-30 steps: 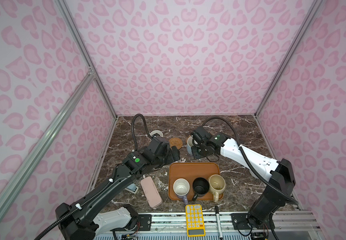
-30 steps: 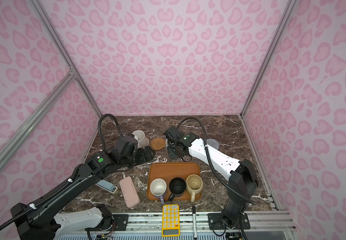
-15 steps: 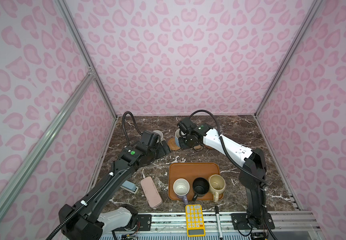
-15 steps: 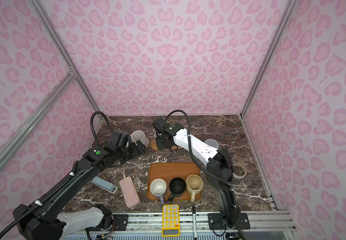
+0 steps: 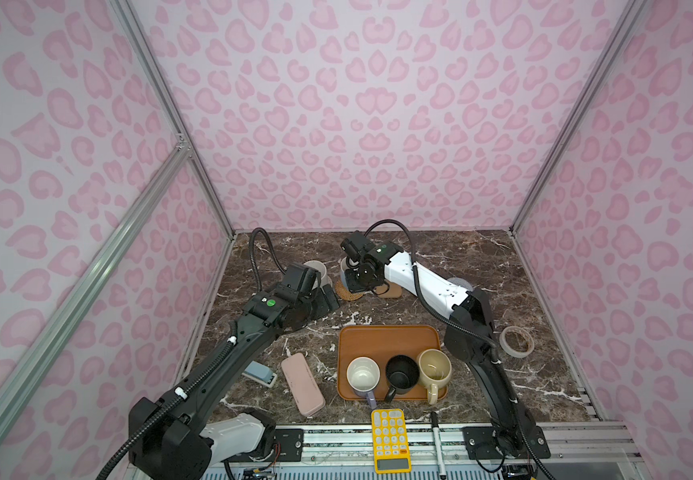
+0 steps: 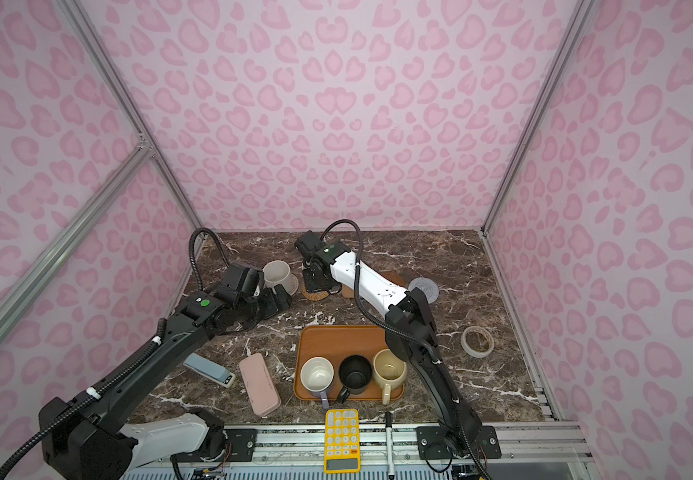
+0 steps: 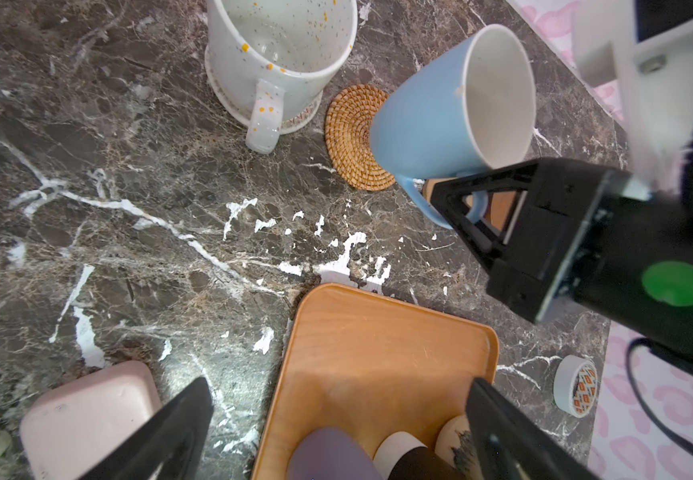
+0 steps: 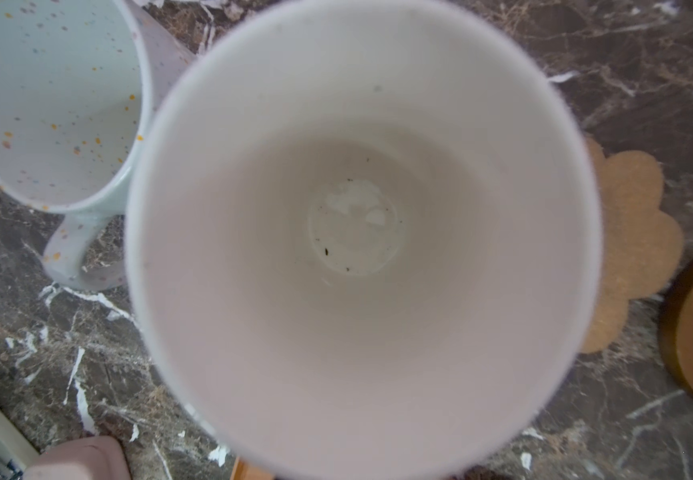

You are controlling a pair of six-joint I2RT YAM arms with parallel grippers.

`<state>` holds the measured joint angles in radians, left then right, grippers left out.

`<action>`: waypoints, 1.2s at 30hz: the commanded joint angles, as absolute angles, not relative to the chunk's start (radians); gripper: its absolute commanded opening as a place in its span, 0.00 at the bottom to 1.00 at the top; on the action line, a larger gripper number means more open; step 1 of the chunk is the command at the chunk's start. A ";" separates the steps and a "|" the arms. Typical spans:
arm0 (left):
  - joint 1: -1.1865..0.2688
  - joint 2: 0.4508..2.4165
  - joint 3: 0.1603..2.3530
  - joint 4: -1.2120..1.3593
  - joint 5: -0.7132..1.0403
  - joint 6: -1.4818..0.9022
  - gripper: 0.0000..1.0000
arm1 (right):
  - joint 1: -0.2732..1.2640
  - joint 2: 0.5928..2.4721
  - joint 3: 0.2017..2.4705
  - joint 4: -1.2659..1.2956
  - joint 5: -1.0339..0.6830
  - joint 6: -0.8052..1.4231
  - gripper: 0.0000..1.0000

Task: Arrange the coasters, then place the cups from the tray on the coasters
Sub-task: 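Lift the light blue mug with the right gripper toward the rattan coaster, then lower the light blue mug onto the woven rattan coaster with the right gripper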

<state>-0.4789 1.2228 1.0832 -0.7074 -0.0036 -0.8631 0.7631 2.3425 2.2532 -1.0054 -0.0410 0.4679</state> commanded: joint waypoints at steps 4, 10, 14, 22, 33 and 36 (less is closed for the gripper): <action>-0.480 1.218 1.068 -0.709 -0.018 -0.866 0.97 | 0.757 2.409 2.321 -1.022 -0.014 0.477 0.00; -0.480 1.201 1.038 -0.705 -0.015 -0.871 0.97 | 0.759 2.448 2.394 -1.068 0.021 0.485 0.00; -0.481 1.195 1.029 -0.700 -0.015 -0.875 0.97 | 0.760 2.451 2.399 -1.060 0.049 0.507 0.00; -0.480 1.198 1.016 -0.693 -0.014 -0.870 0.97 | 0.755 2.502 2.454 -1.081 0.034 0.523 0.00; -0.480 1.153 0.968 -0.686 -0.038 -0.882 0.97 | 0.755 2.522 2.491 -1.111 0.022 0.535 0.21; -0.480 1.143 0.962 -0.684 -0.043 -0.882 0.97 | 0.755 2.521 2.491 -1.121 0.015 0.537 0.28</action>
<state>-0.4797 1.1526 0.9688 -0.7013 -0.0223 -0.8703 0.7567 2.5156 2.4859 -1.1168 0.0212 0.5312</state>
